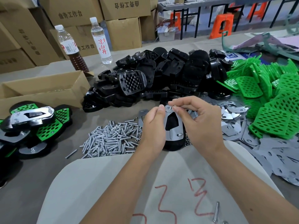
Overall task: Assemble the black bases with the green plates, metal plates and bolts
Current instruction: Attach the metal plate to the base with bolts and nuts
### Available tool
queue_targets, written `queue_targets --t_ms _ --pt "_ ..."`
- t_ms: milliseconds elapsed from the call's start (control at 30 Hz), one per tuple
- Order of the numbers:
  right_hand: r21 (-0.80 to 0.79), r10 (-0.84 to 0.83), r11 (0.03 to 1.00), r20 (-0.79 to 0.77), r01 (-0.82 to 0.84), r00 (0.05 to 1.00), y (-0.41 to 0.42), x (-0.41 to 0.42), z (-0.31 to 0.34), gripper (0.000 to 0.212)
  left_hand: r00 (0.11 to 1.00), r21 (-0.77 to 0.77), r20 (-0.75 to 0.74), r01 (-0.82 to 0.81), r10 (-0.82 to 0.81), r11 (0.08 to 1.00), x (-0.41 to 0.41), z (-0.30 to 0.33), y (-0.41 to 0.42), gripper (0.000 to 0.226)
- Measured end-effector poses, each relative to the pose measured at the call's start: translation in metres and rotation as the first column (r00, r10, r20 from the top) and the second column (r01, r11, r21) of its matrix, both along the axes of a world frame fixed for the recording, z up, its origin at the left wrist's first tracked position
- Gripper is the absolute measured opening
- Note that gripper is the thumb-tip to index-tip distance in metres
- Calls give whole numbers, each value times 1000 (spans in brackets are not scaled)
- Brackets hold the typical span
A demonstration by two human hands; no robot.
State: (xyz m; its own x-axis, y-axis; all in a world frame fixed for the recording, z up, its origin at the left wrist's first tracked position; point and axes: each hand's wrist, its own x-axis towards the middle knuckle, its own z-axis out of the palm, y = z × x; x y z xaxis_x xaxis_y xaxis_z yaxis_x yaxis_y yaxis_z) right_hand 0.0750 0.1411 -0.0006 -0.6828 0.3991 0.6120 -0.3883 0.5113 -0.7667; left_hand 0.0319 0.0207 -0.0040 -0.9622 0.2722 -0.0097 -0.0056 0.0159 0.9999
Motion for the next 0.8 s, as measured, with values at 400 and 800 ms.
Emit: queue_targets --t_ms 400,800 --pt "-109 25 994 0 -24 1000 -1 -2 -4 25 999 12 40 -27 27 1000 -2 7 1 46" --pt "-192 -24 981 39 31 999 7 -4 -4 17 989 160 136 -86 64 983 -2 8 -1 36"
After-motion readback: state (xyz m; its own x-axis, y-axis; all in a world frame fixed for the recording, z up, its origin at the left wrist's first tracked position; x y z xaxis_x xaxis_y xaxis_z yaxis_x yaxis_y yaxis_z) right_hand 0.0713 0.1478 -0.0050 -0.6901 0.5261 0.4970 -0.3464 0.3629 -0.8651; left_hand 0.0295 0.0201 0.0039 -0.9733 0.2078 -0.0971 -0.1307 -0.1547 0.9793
